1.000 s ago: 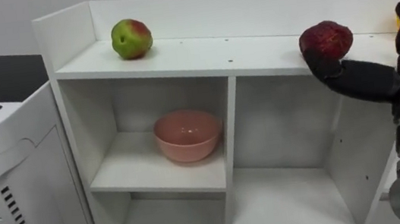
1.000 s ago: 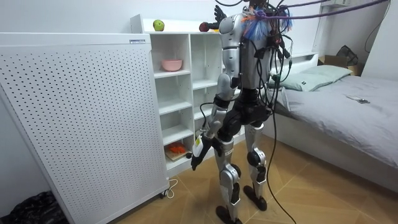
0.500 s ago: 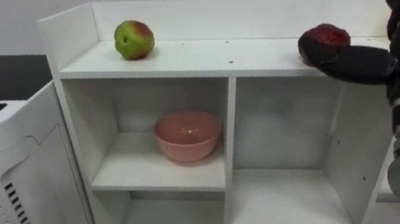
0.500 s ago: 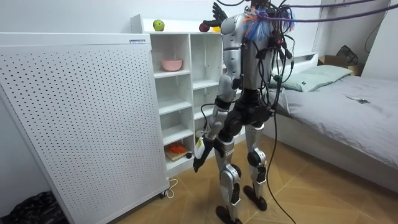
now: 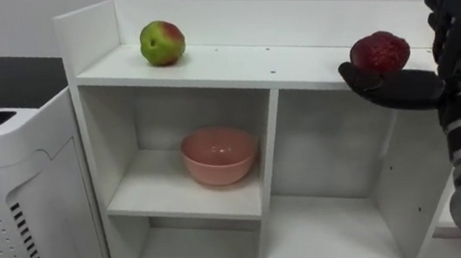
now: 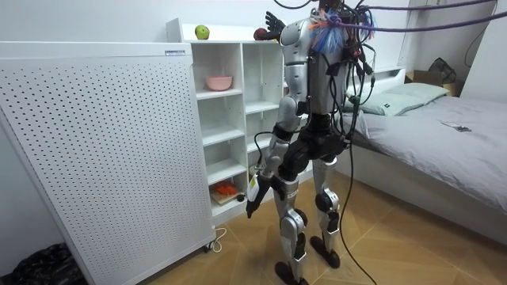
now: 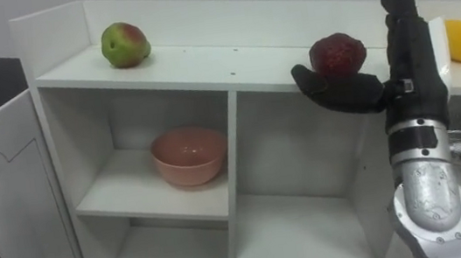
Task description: Arrange fruit in the closet
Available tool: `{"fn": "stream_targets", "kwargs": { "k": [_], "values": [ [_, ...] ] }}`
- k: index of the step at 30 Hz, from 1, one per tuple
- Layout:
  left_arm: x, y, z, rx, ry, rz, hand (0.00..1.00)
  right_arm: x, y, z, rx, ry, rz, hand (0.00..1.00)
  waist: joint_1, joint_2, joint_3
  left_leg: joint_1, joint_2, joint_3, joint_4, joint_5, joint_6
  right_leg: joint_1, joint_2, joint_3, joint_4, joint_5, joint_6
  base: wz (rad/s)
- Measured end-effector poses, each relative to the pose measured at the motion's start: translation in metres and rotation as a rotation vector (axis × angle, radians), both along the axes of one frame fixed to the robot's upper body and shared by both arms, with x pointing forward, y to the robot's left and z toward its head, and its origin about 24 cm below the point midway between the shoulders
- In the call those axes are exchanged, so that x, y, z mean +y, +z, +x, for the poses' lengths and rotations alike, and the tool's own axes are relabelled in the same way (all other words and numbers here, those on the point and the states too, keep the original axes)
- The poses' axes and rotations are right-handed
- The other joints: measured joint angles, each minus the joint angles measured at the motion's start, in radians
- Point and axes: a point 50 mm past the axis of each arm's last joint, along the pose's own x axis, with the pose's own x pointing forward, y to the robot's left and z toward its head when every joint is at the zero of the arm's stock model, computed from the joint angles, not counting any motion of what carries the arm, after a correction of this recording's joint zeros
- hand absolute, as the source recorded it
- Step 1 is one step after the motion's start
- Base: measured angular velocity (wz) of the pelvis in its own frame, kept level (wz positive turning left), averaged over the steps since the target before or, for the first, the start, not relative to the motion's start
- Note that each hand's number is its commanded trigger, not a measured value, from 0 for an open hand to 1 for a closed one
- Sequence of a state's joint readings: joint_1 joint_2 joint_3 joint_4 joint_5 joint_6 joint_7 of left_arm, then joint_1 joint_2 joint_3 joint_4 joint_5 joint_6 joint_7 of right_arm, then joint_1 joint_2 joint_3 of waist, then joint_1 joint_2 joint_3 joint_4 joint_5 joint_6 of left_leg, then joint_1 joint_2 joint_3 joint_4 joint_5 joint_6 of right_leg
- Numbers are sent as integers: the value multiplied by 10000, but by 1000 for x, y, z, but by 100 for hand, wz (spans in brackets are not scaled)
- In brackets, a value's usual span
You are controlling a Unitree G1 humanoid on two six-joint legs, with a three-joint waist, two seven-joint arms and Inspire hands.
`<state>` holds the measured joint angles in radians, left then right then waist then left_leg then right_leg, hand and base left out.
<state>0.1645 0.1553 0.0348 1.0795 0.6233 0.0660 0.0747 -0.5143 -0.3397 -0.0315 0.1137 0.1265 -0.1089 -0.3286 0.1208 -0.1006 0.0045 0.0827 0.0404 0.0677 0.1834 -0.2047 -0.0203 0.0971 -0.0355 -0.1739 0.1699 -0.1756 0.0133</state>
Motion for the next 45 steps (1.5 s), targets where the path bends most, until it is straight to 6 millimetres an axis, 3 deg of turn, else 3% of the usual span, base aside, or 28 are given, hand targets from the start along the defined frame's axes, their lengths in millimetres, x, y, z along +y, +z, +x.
{"fn": "stream_targets", "kwargs": {
  "k": [7, 8, 10, 25, 34, 45],
  "values": [
    [1, 0, -2, 157, 78, 91, 0, -3, -9, 5, 638, -9, -229, 0, 20, 5, 21, 2, -1, -11, -4, 0, 0, -8, -5, -34, 2, 0, 0, 1],
    [1, 0, -2, 150, 77, 94, 0, -3, -9, 5, 670, 9, -242, 11, 24, 2, 23, 2, -1, -12, -4, 0, 0, -7, -5, -37, 2, 0, 0, 0],
    [1, 0, -2, 146, 83, 97, 0, -3, -9, 5, 671, 17, -245, 100, 26, -13, 30, 1, -1, -11, -4, 0, 0, -7, -4, -38, -3, 0, 0, 0],
    [2, 1, 2, -8, 50, 104, 0, -8, -12, 12, 1027, -43, -300, 100, -62, -137, 63, 79, 1, -62, -25, -3, -3, 156, -8, -228, -13, 3, -6, 0],
    [1, 1, 3, -65, 27, 108, 0, -10, 0, 13, 606, -130, -171, 100, -25, -131, 58, 140, 5, -111, -45, -4, -5, 186, -1, -288, -18, 3, -5, 1],
    [1, 1, 2, -89, 34, 136, 0, 10, 22, 1, -378, 784, -662, 100, -31, 104, -50, -60, 13, 78, -27, -3, -4, -101, -9, -192, -14, 4, -6, -6]
  ]
}}
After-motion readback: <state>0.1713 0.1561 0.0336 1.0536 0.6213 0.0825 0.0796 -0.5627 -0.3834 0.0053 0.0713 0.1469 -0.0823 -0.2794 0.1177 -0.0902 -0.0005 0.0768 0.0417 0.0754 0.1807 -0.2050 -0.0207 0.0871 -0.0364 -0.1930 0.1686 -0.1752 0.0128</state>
